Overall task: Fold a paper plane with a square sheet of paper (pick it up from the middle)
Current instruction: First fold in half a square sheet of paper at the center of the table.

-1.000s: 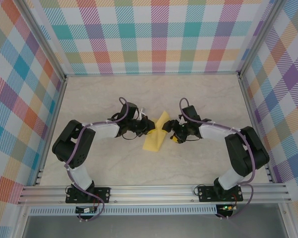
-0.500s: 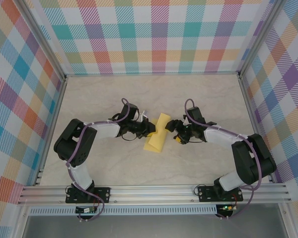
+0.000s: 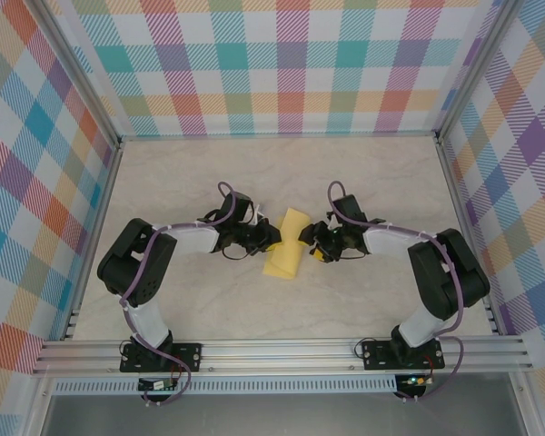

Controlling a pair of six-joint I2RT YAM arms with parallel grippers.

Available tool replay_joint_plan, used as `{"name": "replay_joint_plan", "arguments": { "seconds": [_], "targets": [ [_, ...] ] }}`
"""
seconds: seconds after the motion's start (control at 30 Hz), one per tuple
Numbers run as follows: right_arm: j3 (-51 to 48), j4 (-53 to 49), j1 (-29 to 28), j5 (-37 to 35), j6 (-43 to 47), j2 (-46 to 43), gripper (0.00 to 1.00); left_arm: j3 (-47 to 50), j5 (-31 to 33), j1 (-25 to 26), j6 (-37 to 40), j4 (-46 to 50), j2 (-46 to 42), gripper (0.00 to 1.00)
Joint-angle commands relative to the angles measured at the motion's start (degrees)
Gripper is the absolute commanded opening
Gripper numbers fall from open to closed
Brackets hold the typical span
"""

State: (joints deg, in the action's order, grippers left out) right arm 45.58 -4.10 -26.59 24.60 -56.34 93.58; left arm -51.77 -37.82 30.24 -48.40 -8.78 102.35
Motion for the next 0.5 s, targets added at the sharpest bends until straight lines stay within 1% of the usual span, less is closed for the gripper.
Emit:
{"name": "replay_joint_plan", "arguments": {
  "seconds": [0.0,0.2,0.27,0.37,0.43,0.47],
  "targets": [
    [1.88,0.96,-0.62,0.98,0.36,1.57,0.53,0.84,0.91,-0.27,0.48,0.8,-1.62,0.1],
    [2.42,0.0,-0.9,0.6,0.88,3.39,0.5,0.9,1.13,-0.27,0.59,1.06,-1.67,0.11],
    [2.64,-0.87,-1.07,0.13,1.27,3.78,0.49,0.94,1.63,-0.25,0.63,1.66,-2.04,0.14],
    [3.84,-3.02,-1.41,-0.71,2.41,4.6,0.49,1.12,3.69,-0.24,1.03,3.62,-3.82,0.25],
    [5.3,-5.06,-1.79,-0.94,3.43,5.31,0.48,1.15,7.28,-0.26,2.32,7.47,-6.18,0.42],
    [6.03,-6.43,-2.05,-1.49,3.88,5.58,0.48,1.06,9.69,-0.24,2.75,9.81,-7.32,0.47]
  ]
}}
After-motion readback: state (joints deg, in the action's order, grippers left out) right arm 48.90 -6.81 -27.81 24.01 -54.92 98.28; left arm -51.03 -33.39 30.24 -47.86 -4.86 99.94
